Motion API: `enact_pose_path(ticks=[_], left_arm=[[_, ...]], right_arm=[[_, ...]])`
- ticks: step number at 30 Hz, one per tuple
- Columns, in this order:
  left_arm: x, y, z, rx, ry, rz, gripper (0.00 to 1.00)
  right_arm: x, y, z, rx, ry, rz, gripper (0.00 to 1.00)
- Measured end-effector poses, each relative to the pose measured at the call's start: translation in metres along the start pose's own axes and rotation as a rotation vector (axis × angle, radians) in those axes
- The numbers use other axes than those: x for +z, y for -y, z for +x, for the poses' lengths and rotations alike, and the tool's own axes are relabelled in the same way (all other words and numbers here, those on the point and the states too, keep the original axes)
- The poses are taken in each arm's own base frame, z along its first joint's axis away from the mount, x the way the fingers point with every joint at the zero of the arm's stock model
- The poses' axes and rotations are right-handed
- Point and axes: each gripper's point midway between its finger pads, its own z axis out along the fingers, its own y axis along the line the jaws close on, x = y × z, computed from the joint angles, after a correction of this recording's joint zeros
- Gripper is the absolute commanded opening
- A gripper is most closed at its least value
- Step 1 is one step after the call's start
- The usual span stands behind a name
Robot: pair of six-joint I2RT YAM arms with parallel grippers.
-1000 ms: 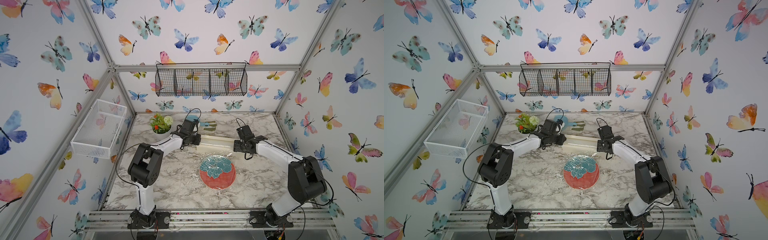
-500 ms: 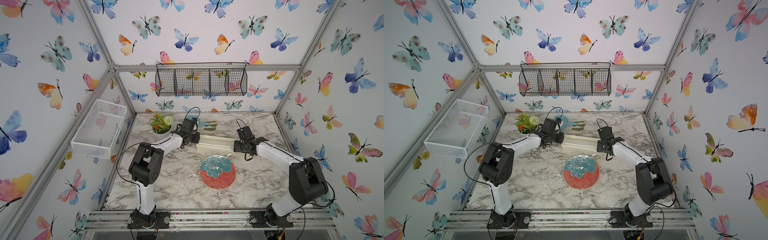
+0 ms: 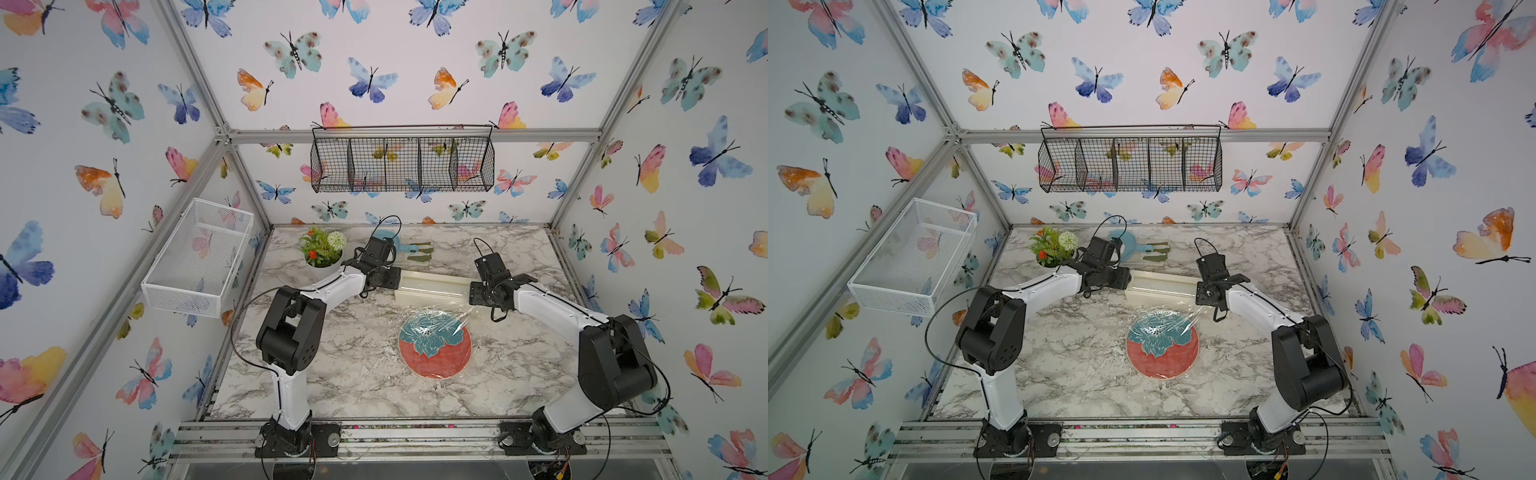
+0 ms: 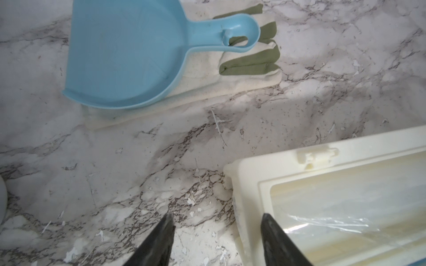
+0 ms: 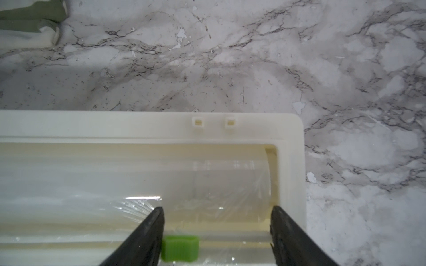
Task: Wrap the plate with plastic wrap
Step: Tear off the plastic wrap from the plastic wrap cutting box.
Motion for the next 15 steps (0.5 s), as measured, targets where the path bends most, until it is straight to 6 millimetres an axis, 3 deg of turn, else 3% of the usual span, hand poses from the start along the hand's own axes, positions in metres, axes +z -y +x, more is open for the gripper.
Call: enact_pose_path(ticks=[4,9,15], left_arm=[[0.0078,0.0060,-0.0100,0.026,-0.011,-0.038,0.58],[0.0074,0.0041,-0.0107,0.017,-0.011,-0.073,0.70],[0.0033,0.0035,-0.0079,0.004,-0.028,-0.082,0.71]], right_arm=[[0.0002,0.0043,0.0014,0.001,-0.008,0.015,0.74],[0.0002,0.0047,0.0016,0.000,-0.008,0.017,0.74],[0.0002,0.0046,0.0014,-0.003,-0.008,0.016,0.74]])
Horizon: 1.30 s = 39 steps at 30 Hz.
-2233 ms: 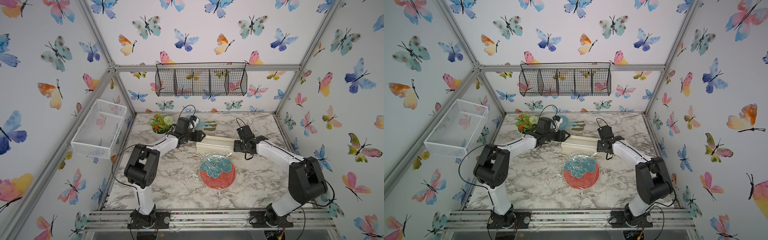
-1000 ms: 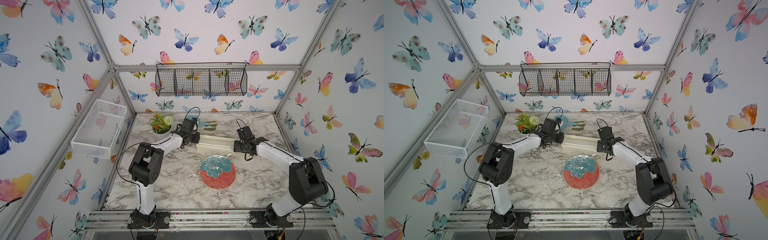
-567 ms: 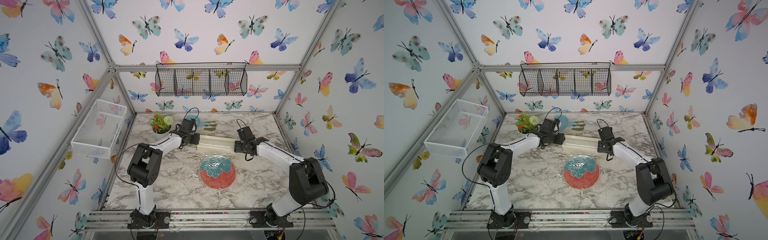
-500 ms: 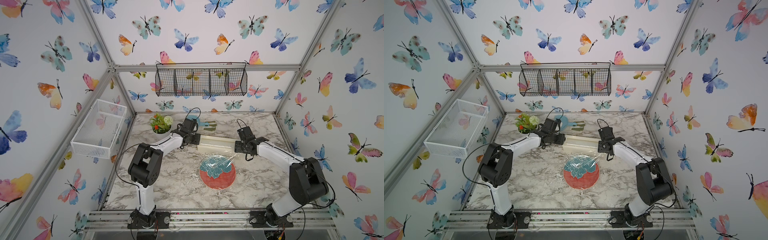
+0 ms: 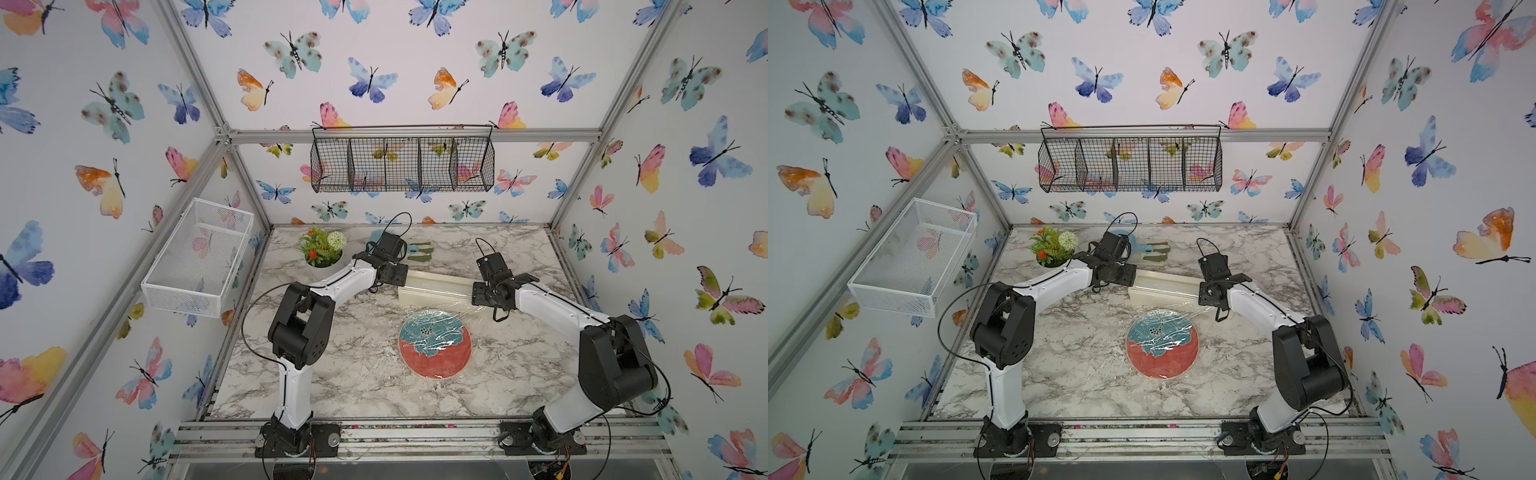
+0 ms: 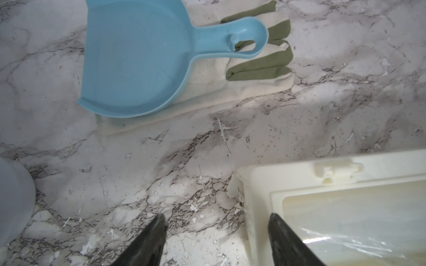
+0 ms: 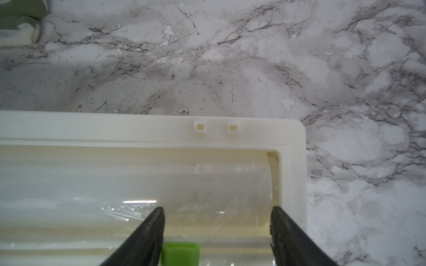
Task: Wrap the plate with plastic wrap
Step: Tear off the plastic wrap from the plastic wrap cutting box.
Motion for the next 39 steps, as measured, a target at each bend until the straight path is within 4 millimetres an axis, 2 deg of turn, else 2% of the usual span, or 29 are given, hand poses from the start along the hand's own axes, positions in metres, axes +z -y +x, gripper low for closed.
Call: enact_pose_path(ticks=[2,7,11,15,17,31,39], left_arm=[[-0.002,0.001,-0.001,0.002,-0.008,0.000,0.71],[-0.003,0.029,0.011,0.030,-0.047,0.068,0.74],[-0.003,0.041,0.016,0.038,-0.056,0.102,0.71],[-0.002,0.040,0.009,0.049,-0.057,0.079,0.53],[0.000,0.041,0.007,0.063,-0.061,0.068,0.48],[0.000,0.029,0.012,0.115,-0.035,-0.039,0.30],[0.001,0.025,0.013,0.091,-0.015,-0.020,0.29]], right_arm=[[0.000,0.000,0.000,-0.001,0.000,0.000,0.74],[0.000,0.000,0.000,-0.001,0.000,0.000,0.74],[0.000,0.000,0.000,-0.001,0.000,0.000,0.74],[0.000,0.000,0.000,-0.001,0.001,0.000,0.74],[0.000,0.000,-0.001,-0.002,0.001,-0.001,0.74],[0.000,0.001,-0.001,-0.010,0.000,0.007,0.74],[-0.001,0.002,-0.002,-0.011,0.001,0.014,0.75]])
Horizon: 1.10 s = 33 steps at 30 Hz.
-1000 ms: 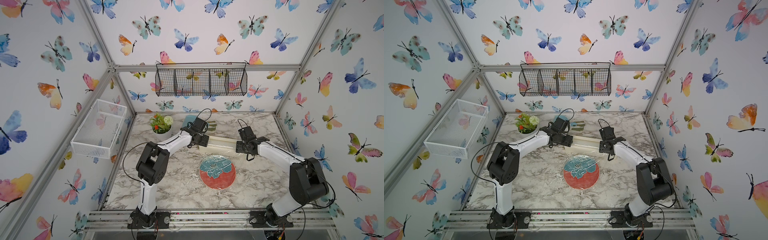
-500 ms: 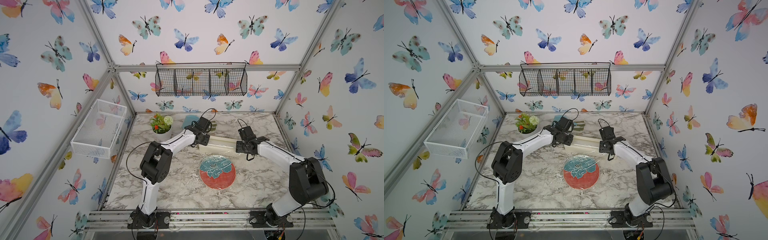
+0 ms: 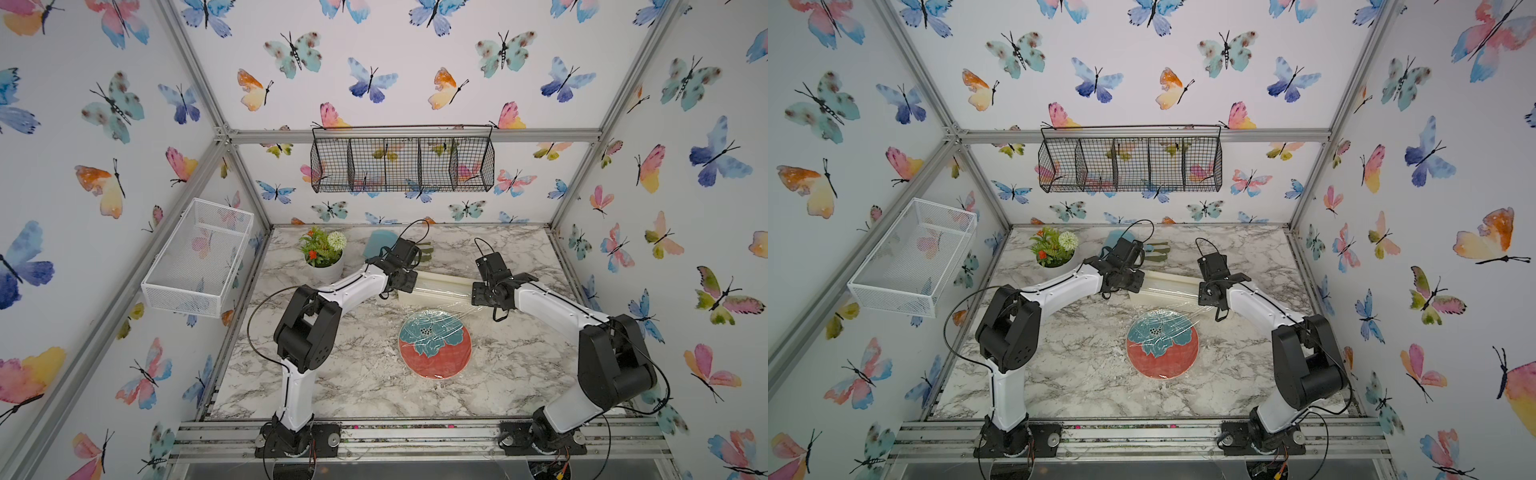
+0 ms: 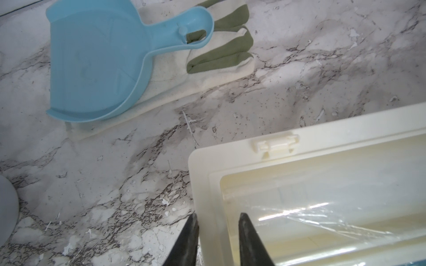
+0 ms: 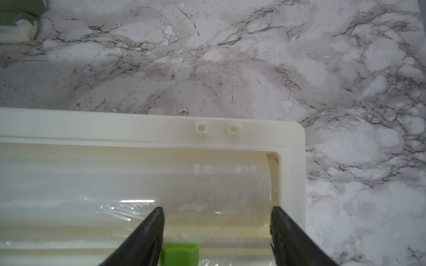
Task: Wrap the plate with plastic wrap
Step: Tear off the plastic wrap from the plastic wrap cutting box.
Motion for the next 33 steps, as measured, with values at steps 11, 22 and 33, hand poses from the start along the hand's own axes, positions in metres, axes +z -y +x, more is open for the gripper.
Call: enact_pose_path(ticks=[11,22,33], left_arm=[[0.001,-0.003,0.000,-0.021,-0.008,0.020,0.25],[0.002,-0.005,0.000,-0.040,-0.016,0.048,0.22],[0.000,-0.004,-0.003,-0.051,-0.027,0.058,0.26]], right_arm=[[-0.001,0.006,0.002,0.026,-0.009,-0.053,0.76],[-0.002,0.005,0.004,0.031,-0.010,-0.120,0.78],[-0.041,0.026,-0.016,0.072,0.031,-0.139,0.76]])
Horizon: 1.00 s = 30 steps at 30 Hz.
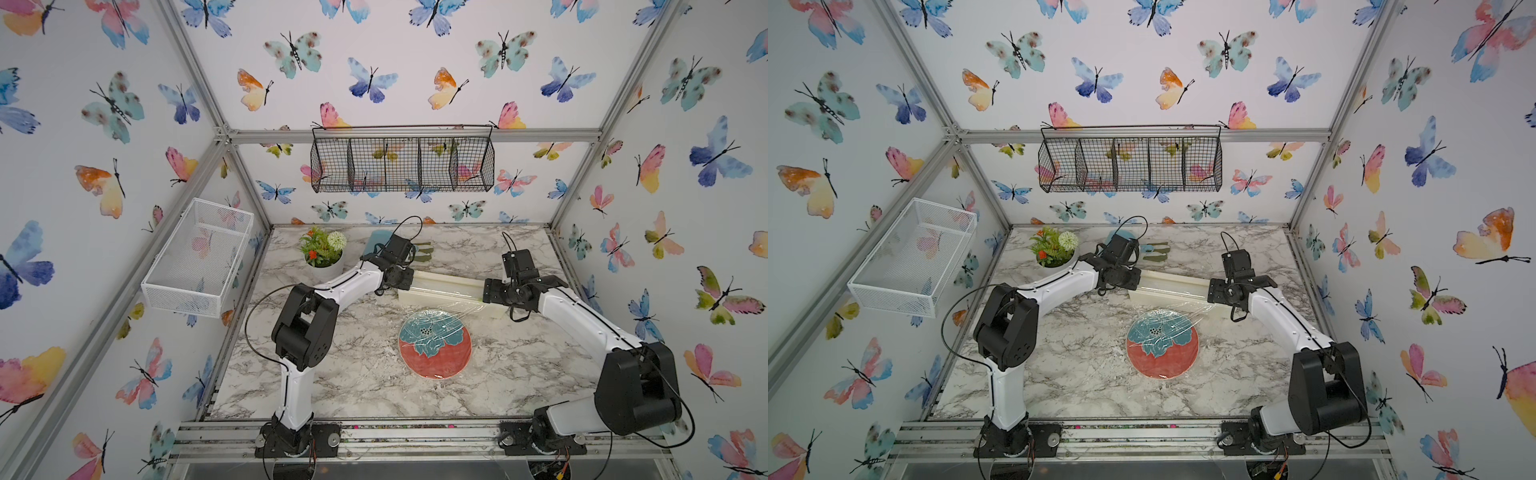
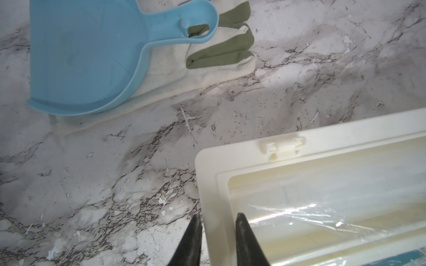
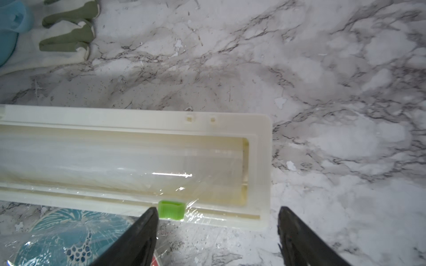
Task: Wrap the plate with plastic wrap
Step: Tear off the plastic wrap from the plastic wrap cutting box.
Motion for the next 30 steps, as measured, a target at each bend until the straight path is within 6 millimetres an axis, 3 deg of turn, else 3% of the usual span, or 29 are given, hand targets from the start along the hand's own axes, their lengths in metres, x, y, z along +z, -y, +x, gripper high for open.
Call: enact_pose_path(ticks=[3,8,13,18,23,28,30], left_arm=[[0.000,0.000,-0.001,0.000,-0.006,-0.001,0.26],[0.001,0.001,-0.002,0.002,-0.009,-0.001,0.25],[0.001,0.002,-0.001,0.003,-0.011,-0.002,0.25],[0.001,0.002,-0.001,0.003,-0.013,-0.003,0.23],[0.001,0.002,-0.001,0.003,-0.014,-0.003,0.22],[0.001,0.001,-0.001,0.003,-0.014,-0.005,0.21],[0.001,0.001,-0.001,0.002,-0.014,-0.005,0.21]], right_arm=[[-0.011,0.005,-0.010,0.000,0.022,0.035,0.69],[-0.005,0.007,0.007,-0.022,-0.044,0.065,0.69],[0.009,-0.012,0.026,-0.087,-0.129,0.069,0.69],[0.018,-0.034,0.031,-0.136,-0.157,0.065,0.70],[0.023,-0.030,0.033,-0.145,-0.168,0.107,0.69],[0.025,-0.032,0.027,-0.144,-0.164,0.118,0.37],[0.025,-0.035,0.026,-0.139,-0.162,0.108,0.32]])
